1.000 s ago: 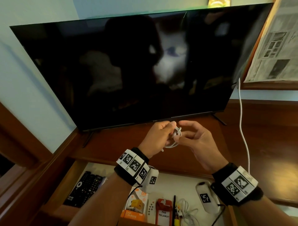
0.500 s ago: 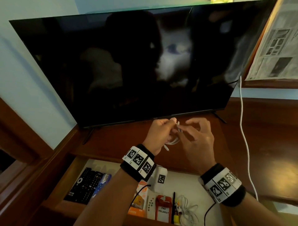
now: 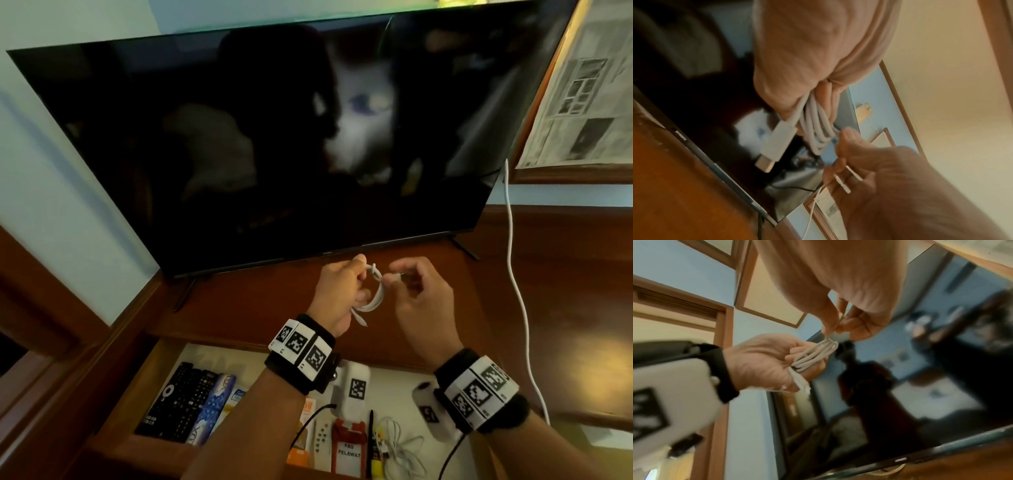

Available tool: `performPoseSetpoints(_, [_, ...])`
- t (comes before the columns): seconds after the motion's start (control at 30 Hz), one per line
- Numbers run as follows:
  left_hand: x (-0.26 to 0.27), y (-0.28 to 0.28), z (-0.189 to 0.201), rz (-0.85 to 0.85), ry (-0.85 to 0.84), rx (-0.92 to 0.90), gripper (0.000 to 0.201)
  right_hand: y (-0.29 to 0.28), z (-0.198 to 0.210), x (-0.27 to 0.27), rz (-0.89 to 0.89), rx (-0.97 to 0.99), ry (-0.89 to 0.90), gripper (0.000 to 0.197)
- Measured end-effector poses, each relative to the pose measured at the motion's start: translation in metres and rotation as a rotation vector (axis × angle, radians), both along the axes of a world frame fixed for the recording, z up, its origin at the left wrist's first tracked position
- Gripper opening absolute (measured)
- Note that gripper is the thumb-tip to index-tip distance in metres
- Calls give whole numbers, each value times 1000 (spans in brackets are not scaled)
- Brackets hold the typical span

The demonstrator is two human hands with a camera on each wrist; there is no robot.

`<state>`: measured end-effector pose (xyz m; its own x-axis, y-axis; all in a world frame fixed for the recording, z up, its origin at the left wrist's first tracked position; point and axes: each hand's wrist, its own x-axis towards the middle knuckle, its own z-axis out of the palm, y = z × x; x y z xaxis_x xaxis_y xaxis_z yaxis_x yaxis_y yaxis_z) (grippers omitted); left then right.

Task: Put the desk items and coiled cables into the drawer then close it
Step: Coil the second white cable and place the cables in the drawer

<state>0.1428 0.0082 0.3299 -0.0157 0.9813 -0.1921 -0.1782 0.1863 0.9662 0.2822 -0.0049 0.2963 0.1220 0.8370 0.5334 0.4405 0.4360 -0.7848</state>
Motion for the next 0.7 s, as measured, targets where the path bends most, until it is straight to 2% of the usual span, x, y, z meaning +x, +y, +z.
performPoseSetpoints(0.07, [3, -5, -1, -17, 46, 19, 38, 3, -5, 2, -21, 26, -275, 31])
performPoseSetpoints(0.1, [5, -7, 0, -24, 68, 28, 38, 3, -7, 1, 24, 23, -387, 44])
performPoseSetpoints(0.17, [10, -9, 1, -43, 101, 44, 37, -1, -12, -1, 154, -17, -442, 62])
performPoseSetpoints(0.3, [11, -11, 3, -143, 50, 38, 37, -1, -13, 0, 225, -124, -264, 55])
performPoseSetpoints(0.43, [4, -13, 3, -226, 27, 34, 38, 2, -5, 2, 266, -141, -255, 32])
performPoseSetpoints(0.53, [-3, -19, 1, -275, 7, 47, 41, 6, 2, 5, 272, -84, -251, 28])
performPoseSetpoints(0.7, [-10, -30, 6, -330, -8, 70, 39, 7, 6, 7, 177, 71, -388, 24])
